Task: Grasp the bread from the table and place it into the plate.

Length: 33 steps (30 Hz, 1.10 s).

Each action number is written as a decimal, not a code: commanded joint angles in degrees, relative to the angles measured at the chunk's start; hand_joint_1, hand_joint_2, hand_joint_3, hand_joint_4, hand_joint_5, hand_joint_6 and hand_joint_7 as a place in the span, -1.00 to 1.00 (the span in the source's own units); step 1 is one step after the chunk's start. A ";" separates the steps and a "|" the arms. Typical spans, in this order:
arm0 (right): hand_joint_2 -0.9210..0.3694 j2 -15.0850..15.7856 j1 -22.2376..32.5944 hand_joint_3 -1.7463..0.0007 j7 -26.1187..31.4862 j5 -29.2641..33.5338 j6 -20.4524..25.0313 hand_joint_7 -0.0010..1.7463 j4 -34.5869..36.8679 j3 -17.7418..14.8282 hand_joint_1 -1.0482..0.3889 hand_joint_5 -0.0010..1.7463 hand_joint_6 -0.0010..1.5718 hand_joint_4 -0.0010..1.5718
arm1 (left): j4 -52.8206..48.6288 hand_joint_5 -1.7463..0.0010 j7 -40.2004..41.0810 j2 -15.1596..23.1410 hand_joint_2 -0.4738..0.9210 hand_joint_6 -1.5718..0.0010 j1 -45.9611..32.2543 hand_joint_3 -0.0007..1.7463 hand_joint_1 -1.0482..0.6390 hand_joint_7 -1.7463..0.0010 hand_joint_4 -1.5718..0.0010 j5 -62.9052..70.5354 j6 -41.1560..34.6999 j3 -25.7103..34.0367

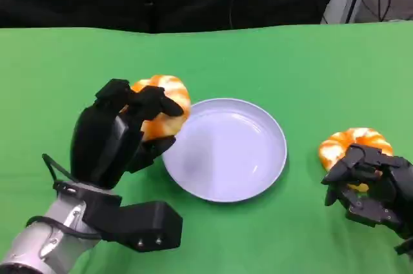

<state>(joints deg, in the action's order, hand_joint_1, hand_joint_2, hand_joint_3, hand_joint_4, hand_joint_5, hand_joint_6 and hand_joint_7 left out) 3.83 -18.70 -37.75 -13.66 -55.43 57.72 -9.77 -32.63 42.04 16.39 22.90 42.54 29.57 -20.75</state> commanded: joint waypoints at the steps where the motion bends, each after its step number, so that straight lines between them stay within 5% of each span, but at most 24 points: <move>1: -0.74 0.26 -0.42 0.08 0.04 -0.29 -0.11 0.24 0.07 -0.17 0.56 0.71 0.09 0.04 | 0.74 -0.93 -0.51 0.48 0.81 -0.01 0.43 -0.46 0.18 -0.46 0.15 0.28 -0.08 0.50; 33: -0.75 -0.35 -0.11 0.10 -0.18 -0.88 0.05 0.21 -0.97 -0.29 0.55 0.68 0.11 0.04 | -8.32 -0.92 -2.69 -4.32 0.71 -0.03 6.80 -0.29 0.16 -0.45 0.14 -0.09 5.38 -3.24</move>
<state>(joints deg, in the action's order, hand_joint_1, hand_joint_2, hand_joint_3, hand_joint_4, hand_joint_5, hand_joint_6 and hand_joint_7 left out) 3.09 -18.79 -37.93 -13.81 -55.67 57.20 -9.73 -40.75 39.98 11.87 28.94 42.95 34.18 -24.01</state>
